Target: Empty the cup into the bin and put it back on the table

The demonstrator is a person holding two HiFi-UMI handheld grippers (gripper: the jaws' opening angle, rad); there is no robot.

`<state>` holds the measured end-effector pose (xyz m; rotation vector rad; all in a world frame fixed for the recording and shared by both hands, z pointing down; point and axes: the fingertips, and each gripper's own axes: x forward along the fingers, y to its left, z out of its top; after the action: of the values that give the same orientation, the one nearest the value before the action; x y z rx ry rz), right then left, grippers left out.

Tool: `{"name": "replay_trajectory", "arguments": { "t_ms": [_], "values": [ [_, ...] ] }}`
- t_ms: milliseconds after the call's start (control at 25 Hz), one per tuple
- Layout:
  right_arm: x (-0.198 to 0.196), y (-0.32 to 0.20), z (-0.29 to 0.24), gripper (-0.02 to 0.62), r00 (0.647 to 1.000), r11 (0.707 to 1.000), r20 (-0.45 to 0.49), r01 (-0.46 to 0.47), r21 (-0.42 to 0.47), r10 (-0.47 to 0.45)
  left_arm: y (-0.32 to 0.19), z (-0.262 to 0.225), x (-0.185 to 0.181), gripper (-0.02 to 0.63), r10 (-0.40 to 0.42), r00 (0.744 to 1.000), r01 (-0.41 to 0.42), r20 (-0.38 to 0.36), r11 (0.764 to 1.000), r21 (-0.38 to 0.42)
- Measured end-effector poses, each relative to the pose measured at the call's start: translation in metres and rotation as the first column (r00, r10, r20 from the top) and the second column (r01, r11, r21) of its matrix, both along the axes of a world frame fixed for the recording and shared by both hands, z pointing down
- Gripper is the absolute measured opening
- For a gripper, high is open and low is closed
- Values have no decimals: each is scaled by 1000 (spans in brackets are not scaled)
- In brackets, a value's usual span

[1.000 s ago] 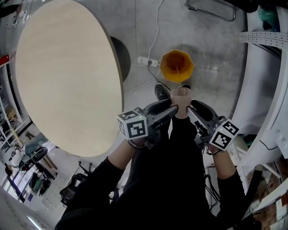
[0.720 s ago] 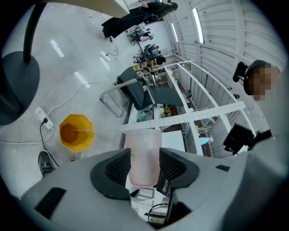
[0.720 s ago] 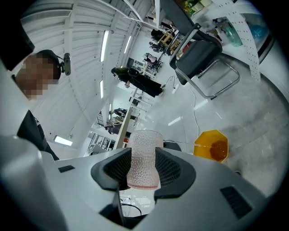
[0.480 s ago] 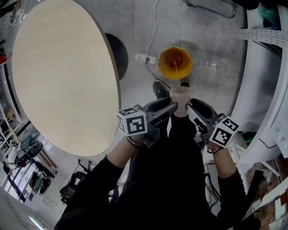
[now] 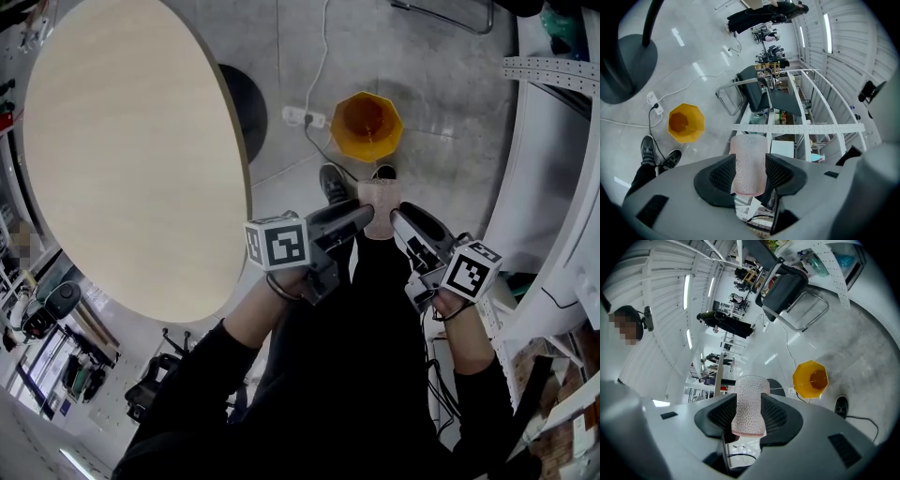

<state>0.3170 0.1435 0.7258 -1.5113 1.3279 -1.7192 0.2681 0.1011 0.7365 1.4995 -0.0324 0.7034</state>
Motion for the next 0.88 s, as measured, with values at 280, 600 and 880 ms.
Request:
{"name": "replay_trajectory", "arguments": {
  "t_ms": [280, 600, 880],
  "values": [
    [0, 0, -1, 164, 998, 998, 53, -43, -56, 46, -4, -2, 4, 209, -58, 998, 59, 30, 997, -52],
    [0, 0, -2, 164, 999, 998, 40, -20, -56, 22, -1, -5, 1, 209, -52, 998, 54, 33, 997, -58],
    [-2, -3, -9, 164, 1000, 999, 20, 14, -30, -13, -6, -14, 2, 209, -20, 1000, 20, 9, 1000, -9]
  ]
}}
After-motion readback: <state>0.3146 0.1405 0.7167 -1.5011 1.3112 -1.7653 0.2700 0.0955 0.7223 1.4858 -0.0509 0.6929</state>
